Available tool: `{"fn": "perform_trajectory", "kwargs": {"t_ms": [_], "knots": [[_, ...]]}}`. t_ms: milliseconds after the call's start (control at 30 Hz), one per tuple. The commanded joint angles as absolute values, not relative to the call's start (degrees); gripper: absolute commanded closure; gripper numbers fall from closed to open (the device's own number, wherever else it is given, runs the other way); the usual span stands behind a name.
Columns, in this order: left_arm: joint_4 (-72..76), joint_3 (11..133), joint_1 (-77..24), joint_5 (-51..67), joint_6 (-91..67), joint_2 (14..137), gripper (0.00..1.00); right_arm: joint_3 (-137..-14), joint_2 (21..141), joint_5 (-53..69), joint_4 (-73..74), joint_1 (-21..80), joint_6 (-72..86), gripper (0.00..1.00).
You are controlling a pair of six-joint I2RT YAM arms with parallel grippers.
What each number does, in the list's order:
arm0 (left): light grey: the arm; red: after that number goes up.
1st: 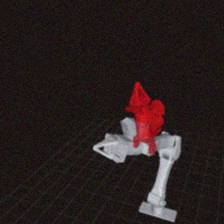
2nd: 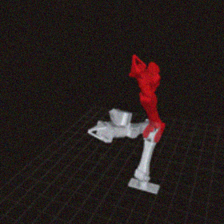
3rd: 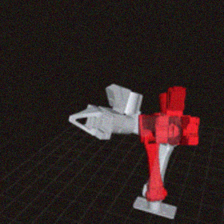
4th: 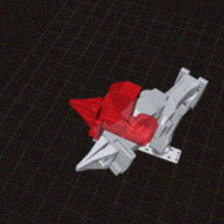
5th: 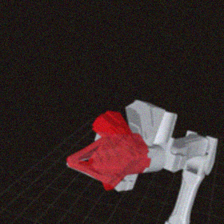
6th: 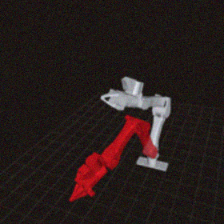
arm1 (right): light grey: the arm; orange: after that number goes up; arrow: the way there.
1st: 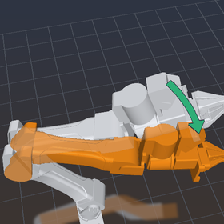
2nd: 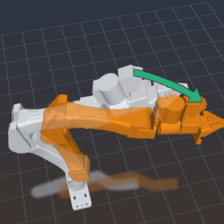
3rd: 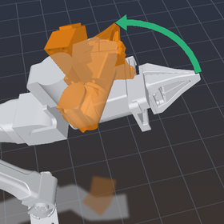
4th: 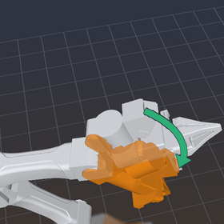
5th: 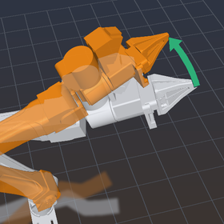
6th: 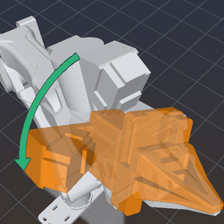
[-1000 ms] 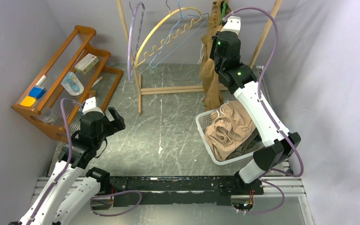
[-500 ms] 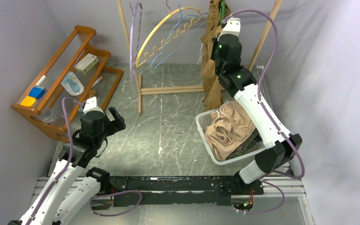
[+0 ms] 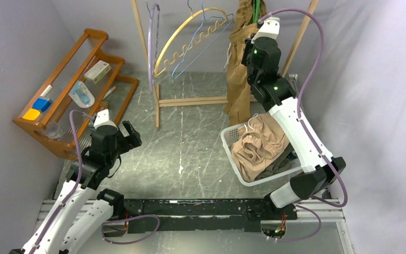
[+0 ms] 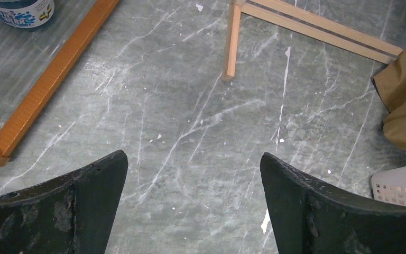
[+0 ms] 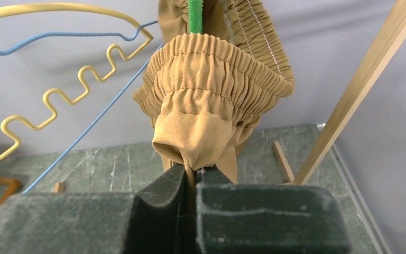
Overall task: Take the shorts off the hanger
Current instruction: Pick up the hanger from the clothes rod.
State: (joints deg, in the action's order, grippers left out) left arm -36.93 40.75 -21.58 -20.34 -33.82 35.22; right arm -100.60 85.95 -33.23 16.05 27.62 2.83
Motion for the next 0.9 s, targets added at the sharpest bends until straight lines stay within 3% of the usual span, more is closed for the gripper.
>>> {"fn": "perform_trajectory", "kwargs": {"t_ms": [0, 267, 467, 867], "knots": [[-37.1, 42.5, -21.7, -20.9, -33.2, 35.1, 0.01, -102.4, 83.6, -32.8, 15.1, 27.7, 5.5, 1.00], [-36.6, 42.2, -21.7, -21.3, -33.2, 34.6, 0.01, -91.0, 77.6, -28.7, 15.2, 27.7, 9.1, 1.00], [-37.0, 42.5, -21.7, -20.9, -33.2, 35.9, 0.01, -91.8, 77.7, -25.7, 19.6, 27.7, 9.9, 1.00], [-36.2, 42.0, -21.7, -21.8, -33.2, 34.9, 0.01, -70.1, 67.0, -13.2, 22.9, 27.7, 19.1, 1.00]]}}
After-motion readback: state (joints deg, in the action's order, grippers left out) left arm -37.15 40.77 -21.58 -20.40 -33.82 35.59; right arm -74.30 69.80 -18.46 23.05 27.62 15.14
